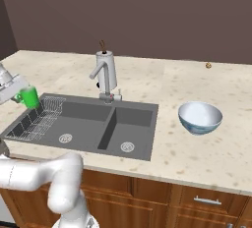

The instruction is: Pick the mug and place it in the sink. Pick the bowl and place it in the open cabinet and then close the cabinet.

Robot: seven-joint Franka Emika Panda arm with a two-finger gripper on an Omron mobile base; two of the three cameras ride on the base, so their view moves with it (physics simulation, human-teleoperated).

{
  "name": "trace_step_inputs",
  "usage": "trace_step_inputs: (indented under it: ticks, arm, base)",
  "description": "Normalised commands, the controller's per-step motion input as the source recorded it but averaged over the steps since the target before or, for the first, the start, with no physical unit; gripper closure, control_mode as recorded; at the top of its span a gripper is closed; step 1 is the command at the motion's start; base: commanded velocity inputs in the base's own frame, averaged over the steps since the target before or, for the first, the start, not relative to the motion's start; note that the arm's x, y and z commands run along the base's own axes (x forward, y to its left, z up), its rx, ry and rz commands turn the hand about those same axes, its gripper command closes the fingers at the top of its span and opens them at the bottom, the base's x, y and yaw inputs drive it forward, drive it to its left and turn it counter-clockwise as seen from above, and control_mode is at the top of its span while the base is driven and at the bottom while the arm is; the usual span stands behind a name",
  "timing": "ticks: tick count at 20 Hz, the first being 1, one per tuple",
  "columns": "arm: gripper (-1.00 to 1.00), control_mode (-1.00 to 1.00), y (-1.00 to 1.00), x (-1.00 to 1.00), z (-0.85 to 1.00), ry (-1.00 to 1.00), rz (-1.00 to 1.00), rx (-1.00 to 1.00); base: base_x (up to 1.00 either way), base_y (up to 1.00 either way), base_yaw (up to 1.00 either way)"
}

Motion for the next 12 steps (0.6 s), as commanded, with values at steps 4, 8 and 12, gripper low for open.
trace_step_inputs:
  ticks: [4, 8, 12]
  arm:
    - [1.00, -1.00, -1.00, -0.82, 0.00, -0.08, -0.01, 0.37]
    - [1.00, -1.00, -1.00, -0.43, 0.00, -0.08, 0.00, 0.33]
    - [1.00, -1.00, -0.99, -0.01, -0.03, -0.05, 0.05, 0.14]
  base:
    - [0.00, 0.00, 0.00]
    - [0.00, 0.00, 0.00]
    - [0.00, 0.00, 0.00]
